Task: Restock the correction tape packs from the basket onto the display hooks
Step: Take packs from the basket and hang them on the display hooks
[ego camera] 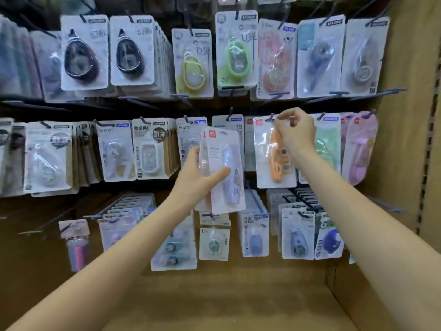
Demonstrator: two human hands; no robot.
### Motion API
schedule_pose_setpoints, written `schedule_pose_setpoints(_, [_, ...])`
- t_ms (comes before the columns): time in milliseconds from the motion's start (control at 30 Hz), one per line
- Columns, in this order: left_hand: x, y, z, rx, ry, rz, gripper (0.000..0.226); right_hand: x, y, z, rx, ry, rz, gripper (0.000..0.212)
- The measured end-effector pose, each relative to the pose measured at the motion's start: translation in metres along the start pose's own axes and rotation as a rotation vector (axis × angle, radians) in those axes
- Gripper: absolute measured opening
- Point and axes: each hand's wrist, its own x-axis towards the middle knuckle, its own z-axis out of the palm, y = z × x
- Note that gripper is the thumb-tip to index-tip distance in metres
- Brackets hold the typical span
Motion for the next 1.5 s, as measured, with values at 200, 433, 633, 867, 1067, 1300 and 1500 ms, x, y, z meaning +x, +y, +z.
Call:
schedule_pose_setpoints(200, [-0.001,-0.011,0.001,-0.024,-0.001,-0.016,0.056,0.013,0.012,0.017,-0.202,-0.023,0.002,0.008])
schedule_pose_setpoints(433, [0.011,-0.015,0.012,-0.099,0.056,-0.016,0.058,-0.038,0.016,0.018,-0.279,-0.215,-0.079,0.054])
schedule_pose_setpoints(633, [0.024,-0.001,0.04,-0.168,0.063,0.055,0.045,-0.072,0.015,-0.002,0.411,-0.501,0.323,0.066])
schedule_pose_setpoints(867, [0.017,-0.014,0.024,-0.234,0.025,0.026,0.013,-0.062,0.019,-0.029,0.53,-0.281,0.236,0.048])
schedule_pose_setpoints(1067, [0.015,-0.021,0.015,-0.23,0.022,-0.005,0.041,-0.054,0.01,-0.03,0.608,-0.235,0.057,0.06])
schedule_pose_setpoints(1300, [0.012,-0.014,0.022,-0.021,-0.079,0.142,0.029,-0.052,0.017,-0.023,0.437,-0.342,-0.028,0.09])
schedule_pose_setpoints(1500, [0.012,-0.014,0.014,-0.091,-0.042,0.104,0.035,-0.03,0.016,-0.024,0.254,-0.334,-0.089,0.081])
